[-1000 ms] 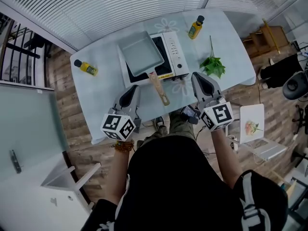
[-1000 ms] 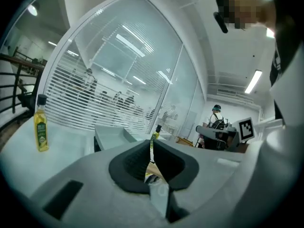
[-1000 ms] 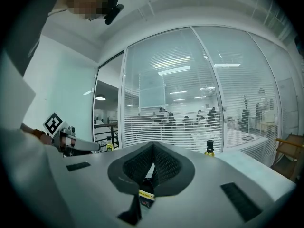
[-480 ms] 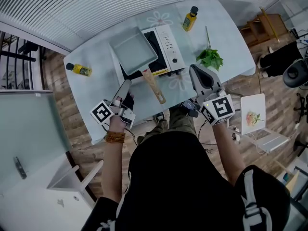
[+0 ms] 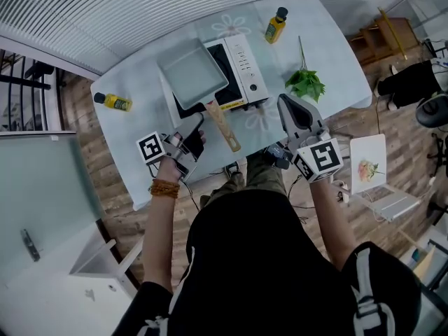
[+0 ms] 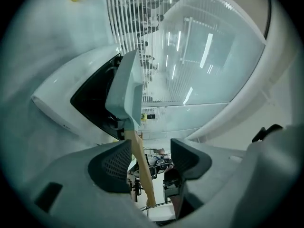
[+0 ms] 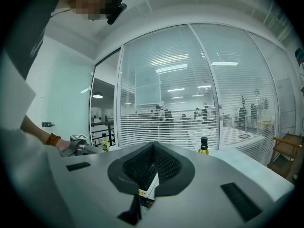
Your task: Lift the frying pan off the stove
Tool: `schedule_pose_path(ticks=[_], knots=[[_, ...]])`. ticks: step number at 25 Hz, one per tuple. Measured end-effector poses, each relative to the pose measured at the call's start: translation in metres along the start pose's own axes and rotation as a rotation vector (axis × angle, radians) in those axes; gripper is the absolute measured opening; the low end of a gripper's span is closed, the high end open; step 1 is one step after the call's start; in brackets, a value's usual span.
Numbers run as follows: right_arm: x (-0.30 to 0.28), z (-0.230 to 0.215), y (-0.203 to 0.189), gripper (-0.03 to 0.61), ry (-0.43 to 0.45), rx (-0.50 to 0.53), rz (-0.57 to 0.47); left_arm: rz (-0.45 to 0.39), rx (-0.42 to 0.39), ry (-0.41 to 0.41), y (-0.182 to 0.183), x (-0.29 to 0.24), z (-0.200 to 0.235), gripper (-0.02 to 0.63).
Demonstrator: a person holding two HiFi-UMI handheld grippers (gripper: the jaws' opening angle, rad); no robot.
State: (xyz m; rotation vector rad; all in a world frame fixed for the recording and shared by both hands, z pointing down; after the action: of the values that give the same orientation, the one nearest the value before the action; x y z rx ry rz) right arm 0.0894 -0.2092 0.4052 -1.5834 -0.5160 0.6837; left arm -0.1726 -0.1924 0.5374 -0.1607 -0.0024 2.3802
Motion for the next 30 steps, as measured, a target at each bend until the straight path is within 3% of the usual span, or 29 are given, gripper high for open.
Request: schedule_pose_path(ticks=[13, 30], knots=[[0.004, -0.012, -0.004, 0.002, -0.032, -0.021, 0.006, 0.089, 0.023, 0.041, -0.009, -0.034, 0.011, 0.288], [0.016, -0.03, -0.01, 0.002, -0.067, -0.04, 0.017, 0.138, 0.071, 0.052, -0.023, -0.075, 0.022, 0.288]])
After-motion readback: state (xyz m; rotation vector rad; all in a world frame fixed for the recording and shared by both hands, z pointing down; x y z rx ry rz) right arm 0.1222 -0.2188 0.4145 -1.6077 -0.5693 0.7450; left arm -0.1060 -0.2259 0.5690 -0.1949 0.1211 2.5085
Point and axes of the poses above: the fingertips, and each gripper's own axes: x backward along the fingers, z to its left, y out of its top, the point moved 5 cm from there along x, backward along the fingers, and after that the axes turned 8 degrees about y, right-handed, at the moved point
